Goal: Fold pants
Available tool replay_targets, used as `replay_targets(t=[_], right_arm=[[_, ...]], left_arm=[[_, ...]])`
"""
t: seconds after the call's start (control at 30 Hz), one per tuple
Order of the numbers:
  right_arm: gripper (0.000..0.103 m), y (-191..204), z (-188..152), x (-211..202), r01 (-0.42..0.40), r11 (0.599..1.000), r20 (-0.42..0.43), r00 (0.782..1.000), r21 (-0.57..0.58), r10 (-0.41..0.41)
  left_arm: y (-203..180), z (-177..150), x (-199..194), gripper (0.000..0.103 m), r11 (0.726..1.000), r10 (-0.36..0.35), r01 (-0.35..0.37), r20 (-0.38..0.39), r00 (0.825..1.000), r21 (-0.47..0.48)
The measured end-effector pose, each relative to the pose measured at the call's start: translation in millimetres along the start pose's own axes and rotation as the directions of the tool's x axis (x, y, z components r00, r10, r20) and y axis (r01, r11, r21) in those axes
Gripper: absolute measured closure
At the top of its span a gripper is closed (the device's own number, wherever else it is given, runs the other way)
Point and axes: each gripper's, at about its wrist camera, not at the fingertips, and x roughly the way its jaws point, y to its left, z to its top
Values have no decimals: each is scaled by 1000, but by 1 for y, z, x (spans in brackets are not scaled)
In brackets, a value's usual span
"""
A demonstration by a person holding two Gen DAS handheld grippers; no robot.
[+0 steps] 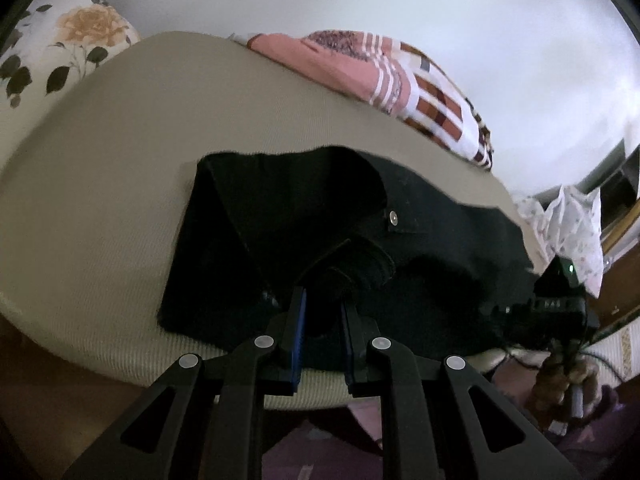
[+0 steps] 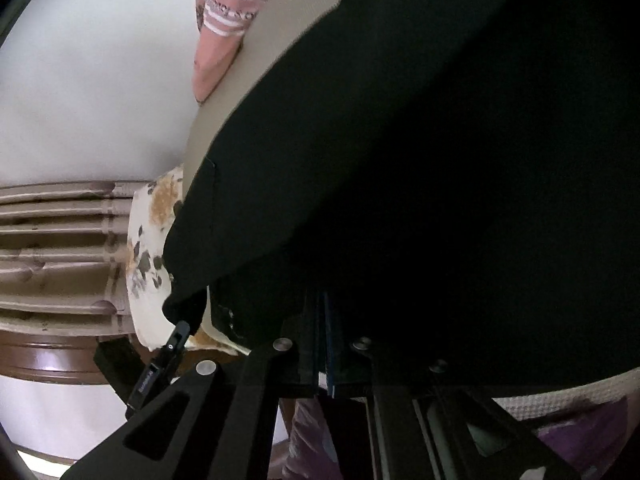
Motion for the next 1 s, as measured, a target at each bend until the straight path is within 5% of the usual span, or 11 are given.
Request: replay_targets(t=[0.13, 0.17, 0.27, 0.3, 0.37, 0.57, 0.63, 0.67, 0.7, 1.0], right_arm=[[94, -14, 15, -19, -84, 995, 82, 993, 60, 79], [86, -20, 21, -24, -97, 992, 101, 991, 79, 89], [28, -37, 27, -35, -114, 985, 156, 983, 131, 93], [26, -41, 28, -37, -135, 979, 174, 979, 152, 108], [26, -50, 34, -39, -196, 963, 207, 966, 186, 157], [26, -40, 63, -30, -212, 967, 237, 956, 139, 175], [41, -30, 74, -19, -188, 975, 240, 958, 120, 155], [76, -28, 82, -14, -190, 976, 223, 961, 111, 162], [94, -35, 88, -21, -160, 982, 197, 971, 98, 138], [97, -17, 34, -48, -80, 997, 184, 980, -8, 80]], left_arm=[[1, -3, 4, 87, 999, -22, 22, 3, 1000, -31], [1, -1, 2, 87, 999, -29, 29, 13, 999, -36], [-2, 7, -6, 87, 998, -47, 49, 47, 998, -38], [-2, 9, -10, 87, 998, -51, 53, 57, 997, -35], [-4, 15, -18, 87, 998, -60, 63, 80, 995, -32], [-5, 24, -27, 87, 998, -59, 62, 102, 993, -24], [-3, 22, -26, 87, 998, -57, 61, 100, 993, -33], [-3, 21, -25, 87, 998, -55, 59, 98, 994, -38], [-1, 20, -24, 87, 998, -52, 56, 93, 994, -41], [19, -2, -22, 86, 996, 15, -13, 27, 1000, -84]])
